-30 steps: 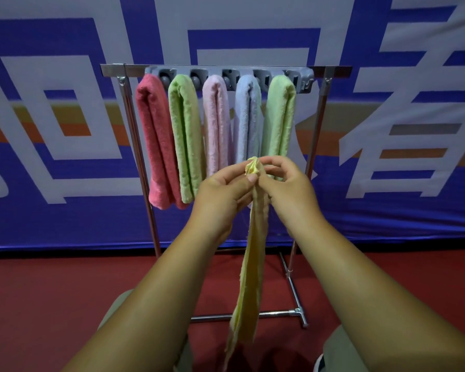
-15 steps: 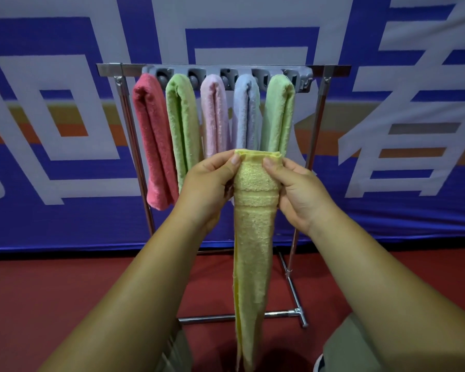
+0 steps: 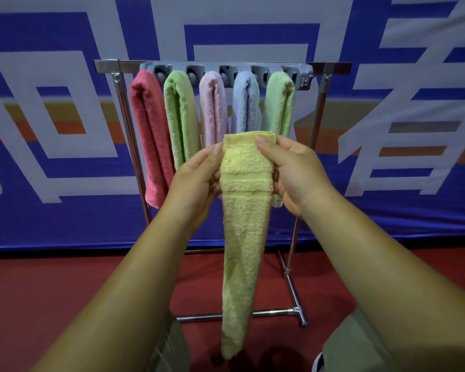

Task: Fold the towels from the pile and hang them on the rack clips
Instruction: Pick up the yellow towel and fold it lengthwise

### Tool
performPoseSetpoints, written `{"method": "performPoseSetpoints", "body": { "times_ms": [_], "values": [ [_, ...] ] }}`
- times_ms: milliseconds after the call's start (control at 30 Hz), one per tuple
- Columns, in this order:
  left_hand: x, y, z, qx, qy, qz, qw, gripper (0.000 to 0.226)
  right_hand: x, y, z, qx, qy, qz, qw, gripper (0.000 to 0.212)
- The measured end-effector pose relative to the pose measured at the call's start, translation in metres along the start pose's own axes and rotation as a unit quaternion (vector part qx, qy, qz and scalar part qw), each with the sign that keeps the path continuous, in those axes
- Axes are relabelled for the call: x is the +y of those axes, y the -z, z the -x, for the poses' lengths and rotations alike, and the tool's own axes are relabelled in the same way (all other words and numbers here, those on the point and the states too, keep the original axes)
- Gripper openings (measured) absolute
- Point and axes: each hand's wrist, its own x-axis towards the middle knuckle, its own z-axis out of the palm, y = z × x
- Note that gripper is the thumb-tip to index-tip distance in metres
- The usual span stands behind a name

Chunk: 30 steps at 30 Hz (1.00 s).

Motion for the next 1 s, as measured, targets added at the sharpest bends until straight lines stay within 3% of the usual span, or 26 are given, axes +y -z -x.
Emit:
{"method": "performPoseSetpoints", "body": {
  "times_ms": [100, 267, 467, 533, 700, 800, 1000],
  "values": [
    [-0.020, 0.008, 0.005, -0.034, 0.040, -0.001, 0.999, 0.062, -0.002, -0.003, -0.001, 0.012, 0.011, -0.018, 1.000, 0.023],
    [-0.054, 0.017, 0.027, -0.104, 0.097, -0.059, 0.988, 0.033, -0.002, 0.001, -0.007, 0.029, 0.017, -0.042, 0.999, 0.025],
    [-0.085, 0.009, 0.045, -0.188, 0.199, -0.117, 0.954, 0.046, -0.003, 0.015, -0.017, 0.081, -0.035, -0.127, 0.988, 0.024],
    [-0.092, 0.007, 0.051, -0.203, 0.220, -0.134, 0.945, 0.041, -0.001, 0.023, -0.023, 0.107, -0.058, -0.144, 0.982, 0.025],
    [-0.107, 0.014, 0.054, -0.198, 0.242, -0.122, 0.942, 0.023, 0.007, 0.045, -0.033, 0.166, -0.094, -0.178, 0.965, 0.023],
    [-0.117, 0.018, 0.049, -0.155, 0.213, -0.188, 0.946, 0.034, 0.007, 0.052, -0.034, 0.149, -0.072, -0.169, 0.972, 0.012],
    [-0.129, 0.016, 0.047, -0.041, 0.168, -0.257, 0.951, 0.057, 0.008, 0.041, -0.028, 0.105, -0.025, -0.153, 0.982, 0.021]
  ]
}}
